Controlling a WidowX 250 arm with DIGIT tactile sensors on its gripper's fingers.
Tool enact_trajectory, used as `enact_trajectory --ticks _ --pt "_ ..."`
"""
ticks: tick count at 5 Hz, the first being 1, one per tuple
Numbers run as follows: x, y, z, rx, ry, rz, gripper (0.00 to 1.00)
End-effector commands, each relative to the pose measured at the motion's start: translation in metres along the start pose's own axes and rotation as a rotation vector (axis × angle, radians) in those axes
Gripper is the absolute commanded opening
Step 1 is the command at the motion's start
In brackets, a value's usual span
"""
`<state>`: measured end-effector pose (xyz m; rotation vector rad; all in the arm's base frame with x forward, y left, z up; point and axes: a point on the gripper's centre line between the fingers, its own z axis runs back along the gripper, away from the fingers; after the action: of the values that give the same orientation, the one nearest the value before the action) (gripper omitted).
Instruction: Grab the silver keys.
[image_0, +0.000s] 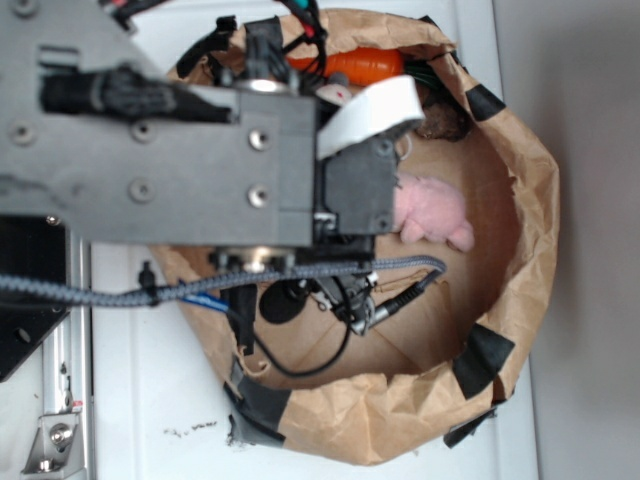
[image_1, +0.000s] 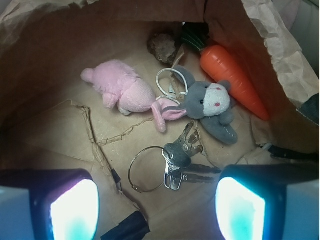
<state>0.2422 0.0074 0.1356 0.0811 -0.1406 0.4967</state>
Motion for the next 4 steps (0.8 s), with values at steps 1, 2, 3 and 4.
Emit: enact_trajectory --ticks 1,2,3,4 --pt "0.009 0.009 0.007 -0.009 -0.027 0.031 1.0" --pt "0.009 0.009 0.007 -0.009 -0.027 0.031 1.0" --pt "-0.001 -0.021 -0.025 -0.025 0.061 -0.007 1.0" --pt "-0.005 -0.024 -0.037 -0.023 0.046 -0.017 1.0"
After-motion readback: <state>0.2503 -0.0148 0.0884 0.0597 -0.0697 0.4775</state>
